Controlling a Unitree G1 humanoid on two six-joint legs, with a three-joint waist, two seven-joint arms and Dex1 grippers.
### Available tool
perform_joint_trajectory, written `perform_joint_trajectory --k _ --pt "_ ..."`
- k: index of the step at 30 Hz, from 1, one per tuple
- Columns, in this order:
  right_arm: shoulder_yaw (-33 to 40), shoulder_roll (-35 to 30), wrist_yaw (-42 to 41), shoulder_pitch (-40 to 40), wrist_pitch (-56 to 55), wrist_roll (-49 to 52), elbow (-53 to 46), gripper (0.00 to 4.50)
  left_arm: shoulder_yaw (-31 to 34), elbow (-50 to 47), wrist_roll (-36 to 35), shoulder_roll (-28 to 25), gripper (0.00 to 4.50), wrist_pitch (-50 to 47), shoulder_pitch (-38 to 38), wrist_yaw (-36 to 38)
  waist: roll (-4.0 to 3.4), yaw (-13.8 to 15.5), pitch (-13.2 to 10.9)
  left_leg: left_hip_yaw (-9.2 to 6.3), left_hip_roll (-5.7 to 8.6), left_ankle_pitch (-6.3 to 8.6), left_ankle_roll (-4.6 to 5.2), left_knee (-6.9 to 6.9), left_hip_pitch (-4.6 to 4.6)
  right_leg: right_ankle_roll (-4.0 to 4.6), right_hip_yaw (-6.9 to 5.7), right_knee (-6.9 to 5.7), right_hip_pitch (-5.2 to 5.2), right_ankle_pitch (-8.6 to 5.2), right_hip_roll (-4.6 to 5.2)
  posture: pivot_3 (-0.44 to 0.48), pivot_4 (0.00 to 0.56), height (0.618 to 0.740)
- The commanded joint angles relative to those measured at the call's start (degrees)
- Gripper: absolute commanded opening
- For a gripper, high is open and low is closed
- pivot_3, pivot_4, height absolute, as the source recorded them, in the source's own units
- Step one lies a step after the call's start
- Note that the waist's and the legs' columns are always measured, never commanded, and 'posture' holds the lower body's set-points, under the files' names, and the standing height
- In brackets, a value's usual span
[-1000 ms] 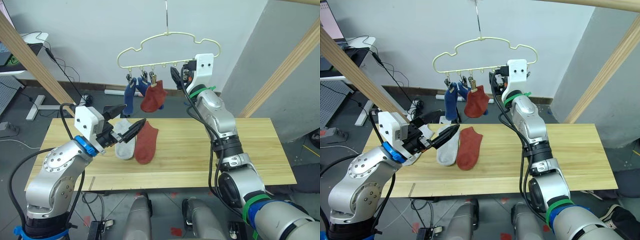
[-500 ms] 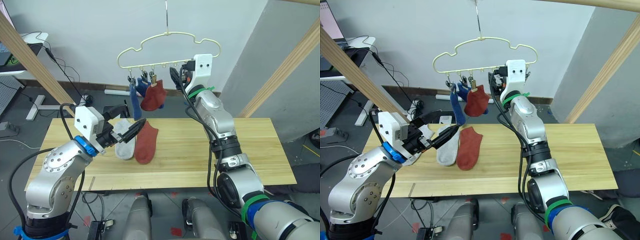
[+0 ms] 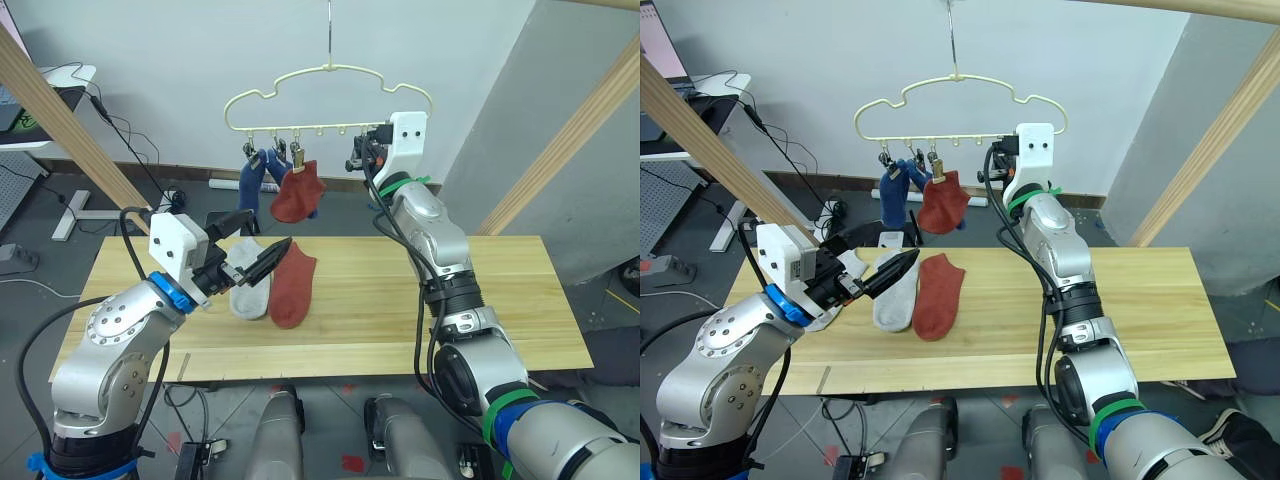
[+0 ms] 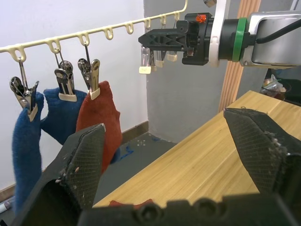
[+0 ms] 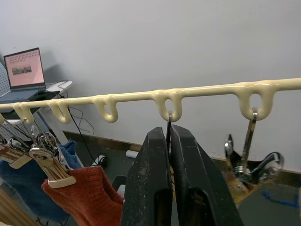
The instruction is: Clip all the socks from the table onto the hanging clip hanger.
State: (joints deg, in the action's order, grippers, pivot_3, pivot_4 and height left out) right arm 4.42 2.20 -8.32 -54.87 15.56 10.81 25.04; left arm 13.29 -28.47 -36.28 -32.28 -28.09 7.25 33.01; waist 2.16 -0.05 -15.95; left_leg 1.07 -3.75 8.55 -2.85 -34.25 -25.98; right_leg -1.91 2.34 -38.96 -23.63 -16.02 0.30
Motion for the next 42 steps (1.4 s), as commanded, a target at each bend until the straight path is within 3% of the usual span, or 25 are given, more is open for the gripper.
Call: perform_joint_trajectory --k 1,7,12,17,24,29,42 --pt "0.09 -1.34 -1.93 -0.53 1.10 1.02 -2.54 0.01 -0.94 -0.08 2.56 -0.56 4.50 -0.05 -1.01 -1.18 0.00 0.00 0.00 0.00 0.00 0.00 0.00 0.00 0.00 0.00 0.00 0.00 0.00 0.00 0.00 0.109 0.266 0.740" --pt "-0.87 -4.69 -5.99 1.91 5.66 1.42 -6.60 0.01 -7.08 8.76 11.84 -0.61 4.50 -2.77 -0.65 -5.28 -0.01 -0.01 -0.01 0.02 0.01 0.00 0.00 0.01 0.01 0.00 0.01 0.00 -0.01 -0.01 0.00 0.097 0.268 0.740" --pt "-1.22 -6.15 -6.74 3.53 8.52 1.80 -9.71 0.01 -13.43 20.04 18.22 2.34 4.50 -0.25 4.58 -5.07 -0.02 0.15 -0.01 0.04 0.01 -0.01 0.01 0.02 0.01 0.00 0.01 0.00 -0.02 -0.01 0.00 0.072 0.266 0.740" --pt "-1.29 -6.02 -5.67 5.01 11.60 2.23 -13.09 0.01 -20.37 44.32 26.83 9.55 4.50 10.92 17.09 -3.79 -0.04 0.68 -0.01 0.06 0.05 -0.02 0.02 0.01 0.01 0.00 -0.01 -0.02 0.00 -0.01 0.01 0.040 0.266 0.740" --pt "-1.13 -5.79 -4.41 5.78 13.93 2.22 -16.14 0.01 -23.87 67.90 35.03 13.40 4.50 18.54 26.79 -4.22 -0.04 -0.19 -0.01 0.20 0.04 0.00 0.04 0.03 -0.04 -0.01 0.05 -0.01 -0.09 0.00 0.00 -0.002 0.259 0.740" --pt "-0.55 -6.10 -3.63 6.45 15.06 2.31 -17.87 0.01 -24.02 72.93 37.84 13.43 4.50 19.58 28.40 -3.71 -0.04 -0.46 0.00 0.21 0.03 0.00 0.03 0.06 -0.04 -0.01 0.06 -0.04 -0.11 0.00 0.00 -0.016 0.263 0.740" --pt "-0.04 -6.47 -3.67 6.41 15.01 2.66 -17.07 0.00 -22.82 69.08 38.11 14.36 0.71 22.09 26.04 -1.32 -0.04 -0.45 0.00 0.20 0.05 -0.01 0.03 -0.01 -0.03 -0.01 0.04 -0.06 -0.04 0.00 0.03 0.004 0.269 0.740"
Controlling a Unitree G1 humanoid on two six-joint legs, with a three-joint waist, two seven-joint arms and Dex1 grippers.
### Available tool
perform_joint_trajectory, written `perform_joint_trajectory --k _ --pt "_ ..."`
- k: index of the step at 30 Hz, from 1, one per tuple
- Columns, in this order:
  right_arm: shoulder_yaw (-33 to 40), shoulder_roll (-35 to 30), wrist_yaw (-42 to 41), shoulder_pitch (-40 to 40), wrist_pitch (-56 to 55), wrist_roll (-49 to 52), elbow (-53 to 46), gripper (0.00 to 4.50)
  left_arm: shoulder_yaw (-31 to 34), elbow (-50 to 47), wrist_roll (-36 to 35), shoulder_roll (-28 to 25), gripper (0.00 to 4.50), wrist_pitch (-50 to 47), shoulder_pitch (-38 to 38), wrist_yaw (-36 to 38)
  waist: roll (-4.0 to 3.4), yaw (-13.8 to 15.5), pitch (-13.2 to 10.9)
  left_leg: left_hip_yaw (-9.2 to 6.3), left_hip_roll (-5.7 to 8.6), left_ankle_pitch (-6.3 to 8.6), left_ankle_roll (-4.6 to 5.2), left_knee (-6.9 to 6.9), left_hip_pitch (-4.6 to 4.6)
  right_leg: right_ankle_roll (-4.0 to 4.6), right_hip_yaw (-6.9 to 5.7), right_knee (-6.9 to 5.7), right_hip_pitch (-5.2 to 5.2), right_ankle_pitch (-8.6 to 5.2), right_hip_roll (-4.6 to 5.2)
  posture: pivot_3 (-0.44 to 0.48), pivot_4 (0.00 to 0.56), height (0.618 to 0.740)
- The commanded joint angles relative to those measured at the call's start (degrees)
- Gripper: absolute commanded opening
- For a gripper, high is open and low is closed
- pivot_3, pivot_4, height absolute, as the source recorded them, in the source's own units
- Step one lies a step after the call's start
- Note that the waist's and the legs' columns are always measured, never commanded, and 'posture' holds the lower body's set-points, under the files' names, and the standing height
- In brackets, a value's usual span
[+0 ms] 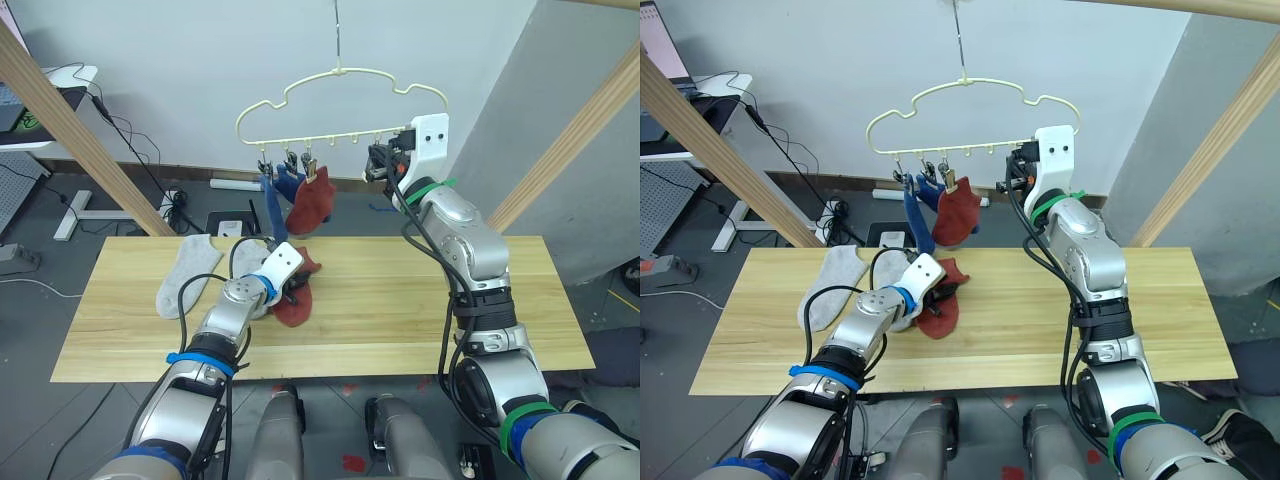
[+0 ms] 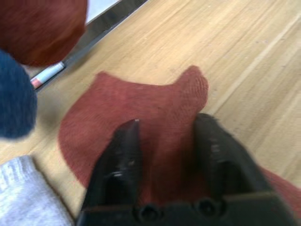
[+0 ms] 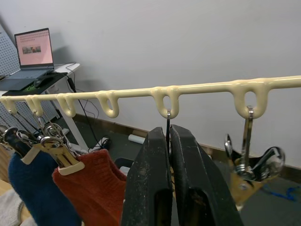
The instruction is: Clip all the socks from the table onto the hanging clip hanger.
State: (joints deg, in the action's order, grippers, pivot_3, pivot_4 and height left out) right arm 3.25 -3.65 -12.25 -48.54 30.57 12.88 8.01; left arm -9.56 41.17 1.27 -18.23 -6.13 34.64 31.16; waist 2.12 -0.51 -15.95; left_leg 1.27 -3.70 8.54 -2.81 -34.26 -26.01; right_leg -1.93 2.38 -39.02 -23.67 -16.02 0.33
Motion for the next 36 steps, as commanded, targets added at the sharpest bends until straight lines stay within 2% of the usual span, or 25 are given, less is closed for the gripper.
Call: perform_joint_trajectory --k 1,3,6,9,14,17,25,36 --pt "1.18 -0.68 0.19 0.05 0.06 0.68 0.05 0.00 0.21 -1.10 0.42 0.24 0.40 0.31 -1.53 0.63 0.00 0.03 0.00 0.00 0.00 0.00 0.00 0.00 0.00 0.00 0.00 0.00 0.00 0.00 0.00 0.004 0.269 0.740" --pt "1.24 -0.95 -0.13 -0.02 0.21 0.86 0.35 0.00 0.67 -2.64 -0.10 0.34 0.04 0.39 -1.95 0.96 0.00 0.04 0.00 -0.01 0.00 0.00 0.00 0.00 0.00 0.00 -0.01 0.00 0.00 0.00 0.00 0.010 0.268 0.740" --pt "1.41 -1.30 -0.49 -0.23 0.87 1.43 0.83 0.00 1.20 -7.25 -1.27 0.41 0.04 0.31 -3.87 2.34 0.00 0.03 0.00 0.00 0.00 0.00 0.00 0.00 0.00 0.00 0.00 0.00 0.00 0.00 0.00 0.013 0.267 0.740" --pt "1.97 -1.77 -0.89 -0.85 3.13 3.12 1.24 0.00 2.80 -16.00 -4.26 0.88 0.04 1.07 -7.03 3.91 0.00 0.19 0.00 0.00 -0.02 0.00 0.00 0.01 -0.01 0.01 -0.01 0.01 0.00 0.00 0.01 0.016 0.267 0.740" --pt "8.20 -1.09 1.90 -3.37 14.15 10.21 1.38 0.00 4.58 -32.59 -9.18 2.23 0.04 5.66 -11.80 5.41 0.00 0.43 0.00 -0.06 -0.01 0.00 0.00 0.00 0.00 0.02 -0.06 0.00 0.05 0.01 0.06 0.024 0.263 0.740" --pt "11.17 -1.12 3.37 -5.01 20.25 13.65 1.14 0.00 4.50 -37.78 -8.84 2.91 0.04 9.54 -12.67 4.42 0.00 0.50 0.00 -0.08 0.02 0.00 0.00 -0.03 0.02 0.02 -0.08 0.02 0.14 0.01 0.13 0.025 0.261 0.740" --pt "17.70 1.04 9.12 -8.80 31.89 21.75 -0.29 0.00 2.61 -38.05 -5.89 5.22 0.04 14.45 -11.66 1.43 0.00 0.47 0.00 -0.07 0.04 0.00 0.02 -0.03 0.02 0.01 -0.06 0.04 0.14 0.00 0.09 0.023 0.260 0.740" --pt "20.25 2.56 14.05 -9.12 37.21 26.60 -2.57 0.00 2.61 -35.61 -4.15 6.27 0.04 17.91 -9.74 -0.60 0.00 0.40 0.00 -0.08 0.03 0.00 0.02 -0.03 0.02 -0.01 -0.05 0.05 0.12 0.00 0.04 0.010 0.257 0.740"
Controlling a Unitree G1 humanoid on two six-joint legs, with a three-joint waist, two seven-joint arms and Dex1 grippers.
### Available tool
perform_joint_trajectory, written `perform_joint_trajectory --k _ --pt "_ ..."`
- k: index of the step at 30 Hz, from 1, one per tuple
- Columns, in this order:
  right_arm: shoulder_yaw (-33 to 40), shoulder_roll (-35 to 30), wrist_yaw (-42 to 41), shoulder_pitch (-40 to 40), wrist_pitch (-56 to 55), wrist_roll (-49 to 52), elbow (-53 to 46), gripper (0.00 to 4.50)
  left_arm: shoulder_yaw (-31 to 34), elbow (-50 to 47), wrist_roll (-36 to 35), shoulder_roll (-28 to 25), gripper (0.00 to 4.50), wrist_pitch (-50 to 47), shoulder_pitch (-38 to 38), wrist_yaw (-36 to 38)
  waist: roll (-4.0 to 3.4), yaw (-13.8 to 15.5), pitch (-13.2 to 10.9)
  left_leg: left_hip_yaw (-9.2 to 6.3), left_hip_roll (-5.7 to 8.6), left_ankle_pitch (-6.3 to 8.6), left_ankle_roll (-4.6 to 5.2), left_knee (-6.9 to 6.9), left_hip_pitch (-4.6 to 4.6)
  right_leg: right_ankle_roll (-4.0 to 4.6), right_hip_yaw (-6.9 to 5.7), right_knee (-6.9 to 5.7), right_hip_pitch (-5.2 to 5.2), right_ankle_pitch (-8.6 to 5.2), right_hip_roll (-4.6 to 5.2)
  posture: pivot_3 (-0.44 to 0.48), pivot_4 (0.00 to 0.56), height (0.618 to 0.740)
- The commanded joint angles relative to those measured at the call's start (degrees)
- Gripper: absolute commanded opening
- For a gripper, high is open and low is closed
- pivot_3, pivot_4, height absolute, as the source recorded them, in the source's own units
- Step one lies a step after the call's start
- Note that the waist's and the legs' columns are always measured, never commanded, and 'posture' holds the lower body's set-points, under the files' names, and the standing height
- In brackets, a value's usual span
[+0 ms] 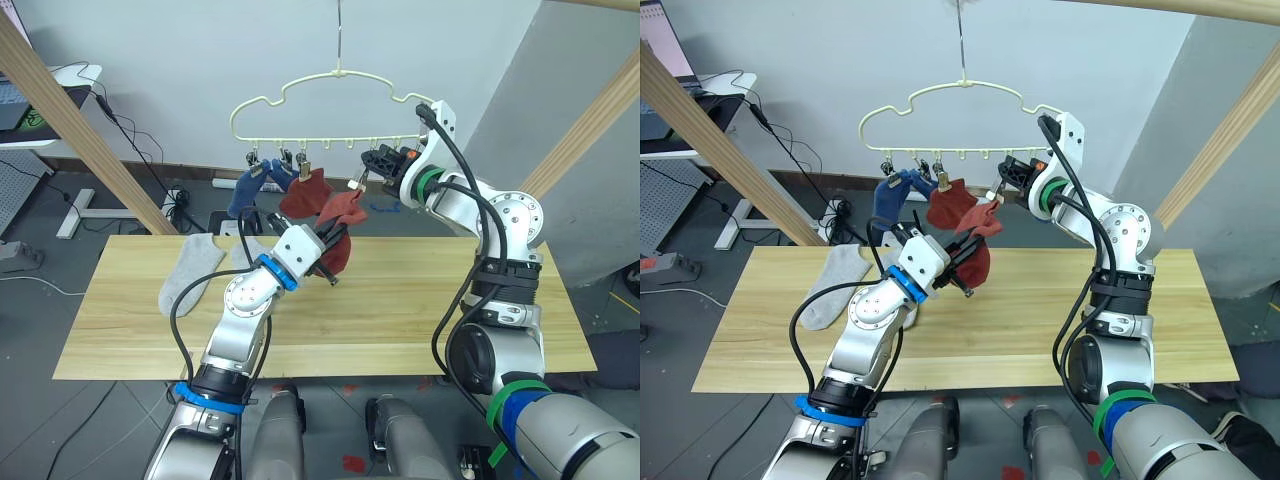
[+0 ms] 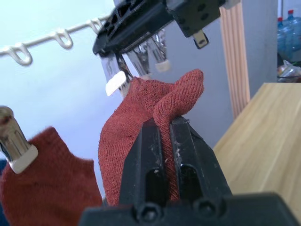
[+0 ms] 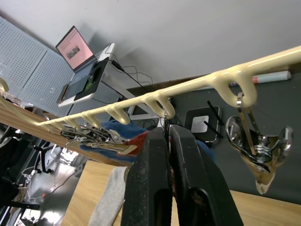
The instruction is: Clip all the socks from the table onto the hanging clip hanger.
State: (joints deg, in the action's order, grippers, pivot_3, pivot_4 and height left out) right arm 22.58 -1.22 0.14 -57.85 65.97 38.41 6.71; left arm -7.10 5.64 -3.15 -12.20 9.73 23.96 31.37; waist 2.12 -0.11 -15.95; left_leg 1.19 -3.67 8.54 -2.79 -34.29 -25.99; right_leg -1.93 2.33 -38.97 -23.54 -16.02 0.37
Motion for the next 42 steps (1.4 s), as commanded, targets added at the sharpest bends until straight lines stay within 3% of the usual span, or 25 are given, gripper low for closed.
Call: perform_joint_trajectory --k 1,15,18,21,24,29,34,39,42 --pt "1.04 0.24 1.97 0.21 2.03 1.37 -1.34 0.00 0.17 0.20 0.24 0.23 0.04 2.33 1.09 -0.84 0.00 -0.04 0.00 0.00 0.00 0.00 0.00 0.00 0.00 0.00 0.00 0.00 0.00 0.00 0.00 0.010 0.257 0.740" --pt "1.81 1.57 4.51 0.87 5.87 5.90 -3.51 0.00 -0.17 2.09 0.45 0.94 0.04 3.54 2.68 -1.52 0.00 -0.16 0.00 0.00 -0.01 0.01 0.01 0.01 -0.02 0.00 0.00 0.01 -0.02 0.00 -0.02 0.008 0.258 0.740" --pt "0.94 1.00 3.73 1.23 5.53 5.92 -3.87 0.73 -0.36 1.61 0.36 1.18 0.00 3.42 2.59 -1.35 0.00 -0.19 0.00 0.00 -0.01 0.01 0.01 0.01 -0.02 0.00 0.00 0.01 -0.03 0.00 -0.02 0.008 0.258 0.740" --pt "-0.76 0.00 2.33 1.73 4.47 5.36 -4.51 2.03 -0.57 1.31 0.28 1.26 0.00 3.39 2.45 -0.99 0.00 -0.33 0.00 0.01 -0.02 0.01 0.01 0.01 -0.04 0.00 0.02 0.01 -0.06 0.00 -0.03 0.007 0.255 0.740" --pt "-4.03 -2.14 -0.48 2.89 2.08 3.97 -6.24 2.90 -0.58 1.08 -0.53 1.41 0.00 2.40 2.51 -0.28 0.00 -0.49 0.00 0.02 -0.02 0.01 0.01 0.01 -0.11 0.00 0.03 0.01 -0.13 0.00 -0.04 0.007 0.255 0.740" --pt "-6.87 -6.18 -6.37 7.23 -1.67 4.12 -12.55 4.50 -0.23 0.28 -3.72 2.10 1.37 -1.88 2.73 1.25 0.00 -0.51 0.00 -0.02 -0.02 0.00 0.01 -0.01 -0.53 0.00 0.01 -0.02 -0.50 0.00 -0.07 0.006 0.257 0.740" --pt "-8.60 -12.18 -12.24 13.71 -1.98 5.96 -22.77 4.50 0.80 0.02 -8.83 1.68 2.84 -10.00 2.99 4.69 0.00 -0.48 0.00 -0.19 -0.01 0.00 0.01 -0.20 -0.83 -0.01 -0.11 -0.01 -0.63 0.00 -0.08 -0.008 0.260 0.740" --pt "-13.78 -16.88 -15.07 19.55 -7.61 1.23 -29.17 4.50 3.53 -0.70 -13.90 -0.10 4.30 -16.97 3.34 7.18 0.00 -1.53 0.00 -0.31 -0.03 0.00 0.01 -0.34 -0.82 -0.06 -0.15 -0.07 -0.59 -0.02 -0.16 -0.017 0.260 0.740" --pt "-16.19 -16.38 -13.91 22.31 -10.80 -1.54 -30.77 4.50 5.15 -2.08 -15.97 -1.88 4.48 -20.28 3.06 8.20 -0.01 -1.91 0.00 -0.37 -0.04 0.00 0.01 -0.42 -0.81 -0.12 -0.16 -0.10 -0.56 -0.06 -0.19 -0.018 0.260 0.740"
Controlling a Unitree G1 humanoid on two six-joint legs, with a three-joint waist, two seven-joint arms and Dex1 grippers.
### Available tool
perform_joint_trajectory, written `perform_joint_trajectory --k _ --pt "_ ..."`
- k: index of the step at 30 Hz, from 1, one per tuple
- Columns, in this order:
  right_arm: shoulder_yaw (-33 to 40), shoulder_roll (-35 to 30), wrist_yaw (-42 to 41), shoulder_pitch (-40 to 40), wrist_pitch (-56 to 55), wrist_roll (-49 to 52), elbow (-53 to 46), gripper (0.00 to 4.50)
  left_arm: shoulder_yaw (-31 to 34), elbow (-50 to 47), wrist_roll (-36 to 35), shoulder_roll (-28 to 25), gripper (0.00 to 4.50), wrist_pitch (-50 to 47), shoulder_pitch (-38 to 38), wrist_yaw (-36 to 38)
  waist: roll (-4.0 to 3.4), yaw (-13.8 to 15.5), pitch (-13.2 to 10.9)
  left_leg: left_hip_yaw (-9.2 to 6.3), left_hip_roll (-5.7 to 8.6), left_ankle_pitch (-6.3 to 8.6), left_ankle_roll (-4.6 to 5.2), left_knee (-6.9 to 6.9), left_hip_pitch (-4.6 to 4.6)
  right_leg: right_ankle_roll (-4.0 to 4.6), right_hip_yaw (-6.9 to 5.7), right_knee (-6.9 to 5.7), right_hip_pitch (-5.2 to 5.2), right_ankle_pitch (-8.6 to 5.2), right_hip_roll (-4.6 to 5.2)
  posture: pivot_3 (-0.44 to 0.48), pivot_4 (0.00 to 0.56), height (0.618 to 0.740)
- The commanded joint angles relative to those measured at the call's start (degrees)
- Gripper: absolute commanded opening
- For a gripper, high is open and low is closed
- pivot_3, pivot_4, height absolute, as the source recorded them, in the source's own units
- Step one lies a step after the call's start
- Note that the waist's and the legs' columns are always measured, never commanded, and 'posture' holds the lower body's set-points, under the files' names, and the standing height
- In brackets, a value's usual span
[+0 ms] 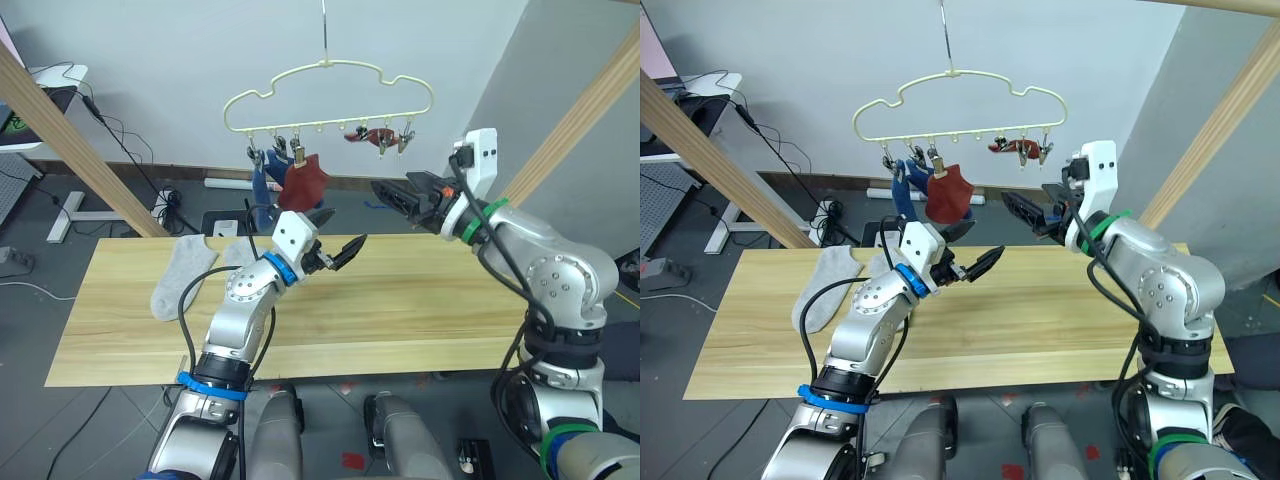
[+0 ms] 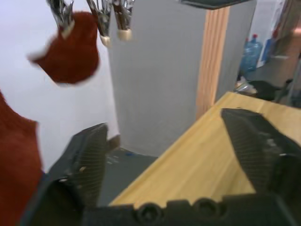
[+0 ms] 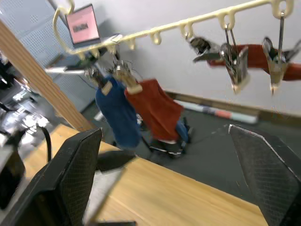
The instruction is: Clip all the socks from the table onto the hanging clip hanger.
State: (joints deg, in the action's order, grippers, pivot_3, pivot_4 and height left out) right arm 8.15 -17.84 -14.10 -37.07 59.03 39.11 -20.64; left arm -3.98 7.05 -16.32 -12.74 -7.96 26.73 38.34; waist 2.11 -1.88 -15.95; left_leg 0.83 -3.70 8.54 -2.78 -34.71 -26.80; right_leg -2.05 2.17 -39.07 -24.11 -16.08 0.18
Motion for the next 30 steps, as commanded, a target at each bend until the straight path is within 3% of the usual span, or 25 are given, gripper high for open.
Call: perform_joint_trajectory --k 1,5,7,10,16,20,30 --pt "-2.68 0.82 0.77 2.44 -5.11 -3.24 -3.73 4.50 2.54 -4.39 -3.70 -2.28 4.48 -4.10 -0.04 1.63 0.00 -0.25 0.00 -0.01 -0.01 0.00 0.00 -0.02 0.01 0.00 0.01 -0.02 0.01 0.00 -0.02 -0.018 0.260 0.740" --pt "-8.62 2.42 4.00 6.06 -13.68 -12.44 -3.84 4.33 6.13 -12.55 -9.59 -7.52 4.50 -14.73 -3.48 2.14 0.00 -0.53 0.00 -0.07 -0.04 0.00 -0.01 -0.06 0.02 0.01 0.02 -0.05 0.01 0.00 -0.06 -0.007 0.258 0.740" --pt "-10.52 3.38 5.59 7.28 -17.64 -16.59 -2.41 3.91 8.00 -17.08 -13.03 -10.00 4.50 -21.94 -4.84 0.77 -0.01 -0.45 -0.01 -0.09 -0.05 -0.01 -0.01 -0.05 0.00 0.01 0.01 -0.04 0.00 0.00 -0.06 0.007 0.257 0.740" --pt "-11.84 5.21 8.08 7.75 -21.91 -21.25 0.19 2.90 10.48 -21.96 -16.95 -12.63 4.50 -29.75 -5.62 -1.56 -0.01 -0.09 0.00 -0.10 -0.04 -0.01 -0.03 -0.10 0.00 0.00 -0.01 -0.04 0.02 0.00 -0.02 0.020 0.256 0.740" --pt "-12.45 8.16 8.72 6.68 -28.31 -26.12 5.96 2.90 12.67 -28.68 -19.00 -15.80 4.50 -33.93 -7.55 -3.56 0.00 0.40 0.00 -0.12 0.00 -0.03 -0.04 -0.17 0.01 -0.06 0.00 -0.03 0.08 0.01 0.00 0.042 0.252 0.740" --pt "-12.23 9.43 9.31 4.56 -31.71 -28.70 10.55 1.64 12.95 -31.52 -19.01 -15.71 4.50 -32.77 -8.92 -4.58 0.00 0.41 0.00 -0.12 -0.01 -0.03 -0.04 -0.16 0.01 0.06 0.00 -0.03 0.06 0.08 0.01 0.060 0.249 0.740" --pt "-10.36 12.78 11.47 -2.93 -39.98 -33.13 23.04 1.64 13.40 -35.86 -21.01 -13.94 4.50 -30.77 -9.01 -6.13 0.00 0.71 0.00 -0.10 -0.01 -0.03 -0.04 -0.16 0.00 0.08 0.01 -0.04 0.06 0.09 0.00 0.075 0.252 0.740"
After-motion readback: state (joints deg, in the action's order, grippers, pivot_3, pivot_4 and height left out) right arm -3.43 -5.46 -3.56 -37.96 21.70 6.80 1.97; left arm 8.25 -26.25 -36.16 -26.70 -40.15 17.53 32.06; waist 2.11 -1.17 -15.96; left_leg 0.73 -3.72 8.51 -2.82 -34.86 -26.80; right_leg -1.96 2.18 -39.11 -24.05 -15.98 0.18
